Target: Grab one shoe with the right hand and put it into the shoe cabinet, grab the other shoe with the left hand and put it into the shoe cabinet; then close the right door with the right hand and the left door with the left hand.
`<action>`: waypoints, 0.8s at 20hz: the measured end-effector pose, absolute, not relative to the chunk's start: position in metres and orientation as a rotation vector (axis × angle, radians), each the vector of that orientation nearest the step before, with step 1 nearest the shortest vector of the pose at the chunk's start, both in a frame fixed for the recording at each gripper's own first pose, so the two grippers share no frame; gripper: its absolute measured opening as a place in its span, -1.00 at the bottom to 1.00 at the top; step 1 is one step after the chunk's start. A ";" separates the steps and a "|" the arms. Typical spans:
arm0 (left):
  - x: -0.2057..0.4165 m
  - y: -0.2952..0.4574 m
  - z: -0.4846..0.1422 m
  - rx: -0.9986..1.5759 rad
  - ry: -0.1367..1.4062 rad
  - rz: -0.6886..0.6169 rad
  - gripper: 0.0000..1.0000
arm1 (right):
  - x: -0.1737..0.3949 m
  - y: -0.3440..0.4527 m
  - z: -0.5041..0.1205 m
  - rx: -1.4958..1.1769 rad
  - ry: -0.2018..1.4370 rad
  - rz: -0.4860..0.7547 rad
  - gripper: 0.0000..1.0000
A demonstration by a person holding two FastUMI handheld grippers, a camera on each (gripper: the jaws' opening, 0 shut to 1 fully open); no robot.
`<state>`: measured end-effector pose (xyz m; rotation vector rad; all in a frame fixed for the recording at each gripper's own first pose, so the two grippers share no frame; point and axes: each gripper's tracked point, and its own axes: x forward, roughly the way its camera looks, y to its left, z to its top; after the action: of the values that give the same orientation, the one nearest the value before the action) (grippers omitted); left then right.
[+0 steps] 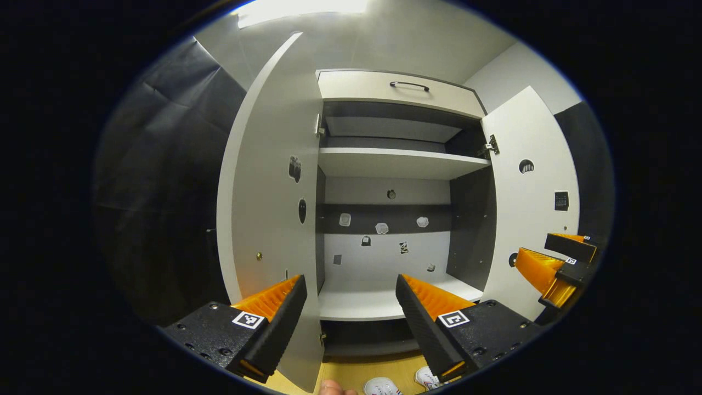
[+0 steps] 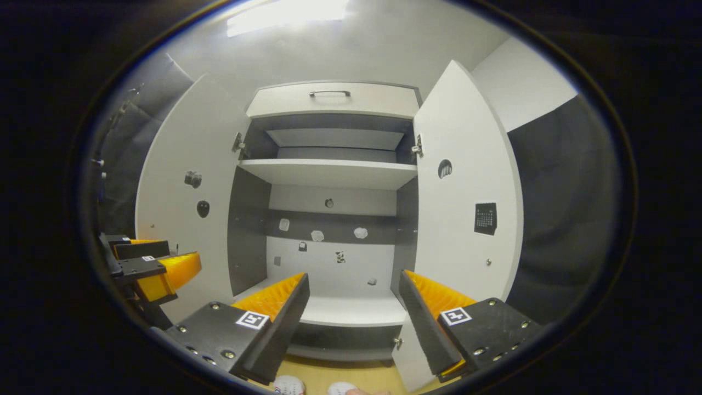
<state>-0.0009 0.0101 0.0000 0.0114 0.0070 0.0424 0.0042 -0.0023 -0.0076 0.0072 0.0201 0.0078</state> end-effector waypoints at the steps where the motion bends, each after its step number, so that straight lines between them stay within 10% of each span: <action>1: -0.002 0.011 0.001 0.013 0.005 0.045 0.97 | 0.003 -0.002 -0.009 0.007 0.021 0.009 0.87; 6: -0.009 0.012 0.003 0.015 0.002 0.053 0.98 | 0.001 0.000 -0.039 0.025 0.081 0.024 0.95; 16: -0.015 0.023 0.002 0.020 0.007 0.095 0.98 | -0.031 0.019 -0.299 -0.018 0.661 0.118 0.75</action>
<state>-0.0153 0.0228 0.0020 0.0195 0.0067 0.0952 -0.0313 0.0194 -0.2986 -0.0176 0.6605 0.1180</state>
